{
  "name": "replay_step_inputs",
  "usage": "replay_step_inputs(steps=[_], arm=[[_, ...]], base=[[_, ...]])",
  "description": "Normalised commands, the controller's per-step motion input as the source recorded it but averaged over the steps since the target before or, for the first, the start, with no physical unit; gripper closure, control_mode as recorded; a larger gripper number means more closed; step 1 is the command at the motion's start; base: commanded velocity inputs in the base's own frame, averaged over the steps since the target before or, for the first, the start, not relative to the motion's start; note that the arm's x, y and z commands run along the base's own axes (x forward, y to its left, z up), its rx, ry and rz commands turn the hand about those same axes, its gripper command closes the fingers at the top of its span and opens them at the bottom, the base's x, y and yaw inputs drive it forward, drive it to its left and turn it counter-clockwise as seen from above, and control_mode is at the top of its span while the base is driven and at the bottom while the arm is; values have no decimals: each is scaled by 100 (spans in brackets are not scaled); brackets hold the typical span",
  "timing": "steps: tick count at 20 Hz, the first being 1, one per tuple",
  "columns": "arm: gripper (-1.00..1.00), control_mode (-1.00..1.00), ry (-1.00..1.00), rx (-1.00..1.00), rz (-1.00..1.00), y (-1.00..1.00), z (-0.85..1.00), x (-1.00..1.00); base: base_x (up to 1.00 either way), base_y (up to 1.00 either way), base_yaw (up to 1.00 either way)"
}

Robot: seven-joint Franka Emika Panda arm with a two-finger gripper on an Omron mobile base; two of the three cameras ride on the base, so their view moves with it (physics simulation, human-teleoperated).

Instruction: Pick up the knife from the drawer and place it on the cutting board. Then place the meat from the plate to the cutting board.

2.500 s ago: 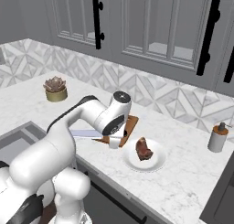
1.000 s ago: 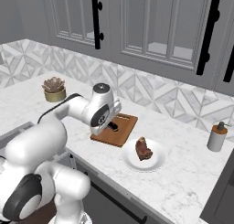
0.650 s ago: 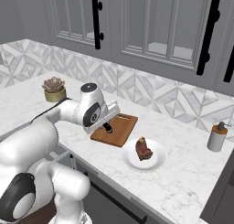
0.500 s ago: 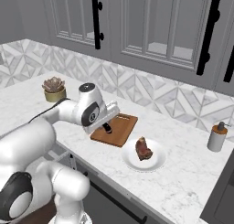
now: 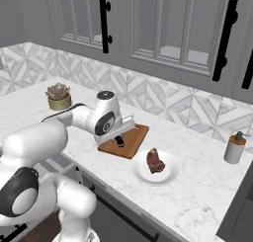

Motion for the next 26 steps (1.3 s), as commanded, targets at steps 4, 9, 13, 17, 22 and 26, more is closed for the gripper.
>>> replay_step_inputs(steps=[4, 9, 13, 17, 22, 26], arm=[[100, -100, 0, 17, 0, 0, -34, 48], [100, -100, 0, -1, 0, 2, -33, 50], [100, -100, 1, -2, 0, 0, -40, 40], [100, -100, 4, 0, 0, 0, -37, 16], [100, -100, 5, 0, 0, 0, -38, 23], [100, -100, 7, 0, 0, -3, -38, 39]], base=[[0, 0, 0], [0, 0, 0], [0, 0, 0], [0, 0, 0], [0, 0, 0], [0, 0, 0]])
